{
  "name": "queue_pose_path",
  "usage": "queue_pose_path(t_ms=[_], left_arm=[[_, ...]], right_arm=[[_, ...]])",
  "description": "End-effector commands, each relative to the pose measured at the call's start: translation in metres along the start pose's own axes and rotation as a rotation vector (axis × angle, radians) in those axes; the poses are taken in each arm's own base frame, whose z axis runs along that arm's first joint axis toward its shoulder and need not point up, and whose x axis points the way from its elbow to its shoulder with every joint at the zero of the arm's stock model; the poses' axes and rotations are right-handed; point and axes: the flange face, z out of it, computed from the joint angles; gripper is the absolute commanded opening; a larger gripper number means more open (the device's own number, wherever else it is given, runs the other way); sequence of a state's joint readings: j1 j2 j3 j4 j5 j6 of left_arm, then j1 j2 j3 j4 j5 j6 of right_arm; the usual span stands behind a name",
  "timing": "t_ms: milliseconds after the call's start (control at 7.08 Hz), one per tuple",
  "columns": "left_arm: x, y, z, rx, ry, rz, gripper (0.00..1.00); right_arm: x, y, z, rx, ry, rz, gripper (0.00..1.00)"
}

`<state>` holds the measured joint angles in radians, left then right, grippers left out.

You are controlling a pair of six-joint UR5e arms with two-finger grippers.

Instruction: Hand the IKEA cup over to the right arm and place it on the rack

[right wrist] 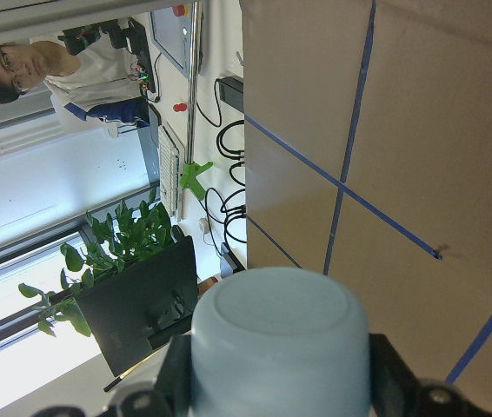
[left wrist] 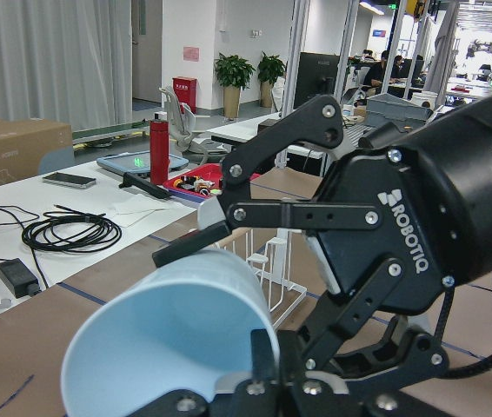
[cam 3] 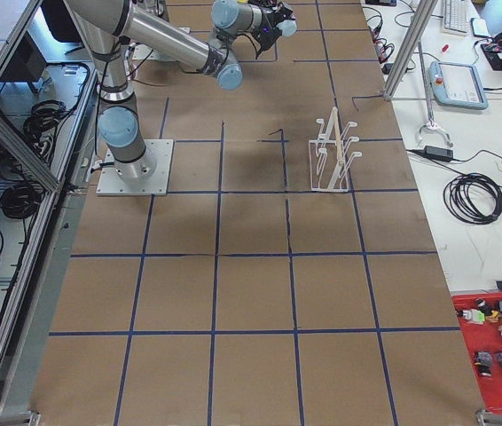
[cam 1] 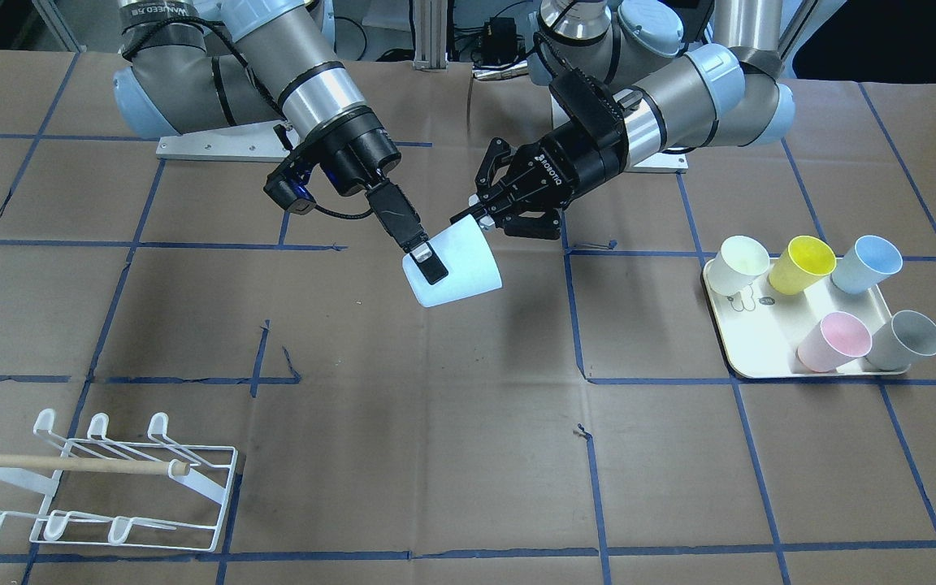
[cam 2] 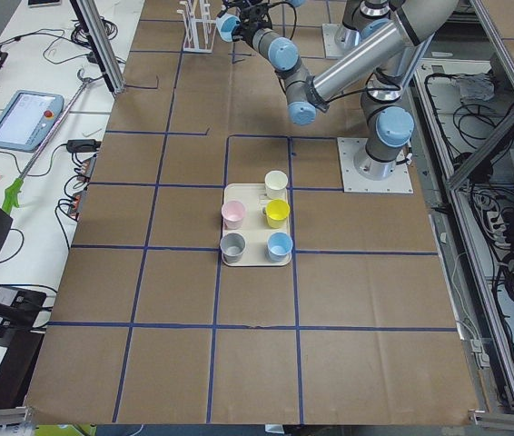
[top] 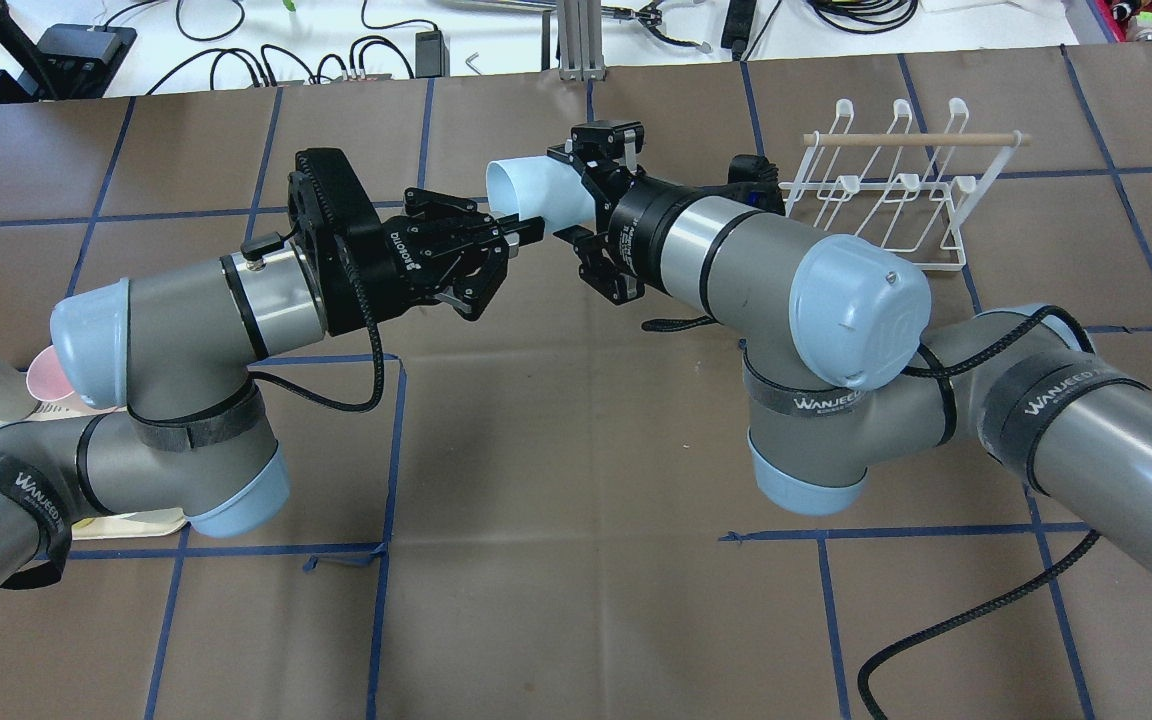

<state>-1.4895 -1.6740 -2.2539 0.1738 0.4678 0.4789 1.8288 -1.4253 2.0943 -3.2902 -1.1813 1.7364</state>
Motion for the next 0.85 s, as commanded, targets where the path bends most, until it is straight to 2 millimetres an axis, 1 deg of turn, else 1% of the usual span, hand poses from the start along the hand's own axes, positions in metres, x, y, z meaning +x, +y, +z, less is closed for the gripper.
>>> queue_pose_path(t_ms=[0,141,283,424,565,707], left_arm=[[0.000,-0.001,0.000,-0.001,-0.007,0.004,0.54],[0.000,-0.002,-0.001,0.001,-0.006,-0.032,0.76],[0.001,-0.002,-0.001,0.003,-0.002,-0.050,0.89],[0.000,-0.003,-0.002,0.005,-0.004,-0.055,0.98],[-0.005,-0.004,-0.006,0.008,-0.018,-0.058,0.99],[-0.013,-0.003,-0.014,0.009,-0.045,-0.062,0.99]], right_arm=[[0.000,0.000,0.000,-0.001,0.000,0.000,0.36],[0.000,0.000,0.000,-0.005,-0.001,-0.001,0.33],[-0.001,0.001,0.000,-0.005,-0.003,-0.004,0.30],[-0.003,0.000,0.000,-0.003,-0.007,-0.010,0.28],[-0.013,-0.002,0.000,-0.001,-0.029,-0.017,0.25],[-0.023,-0.011,0.004,0.012,-0.045,-0.031,0.25]])
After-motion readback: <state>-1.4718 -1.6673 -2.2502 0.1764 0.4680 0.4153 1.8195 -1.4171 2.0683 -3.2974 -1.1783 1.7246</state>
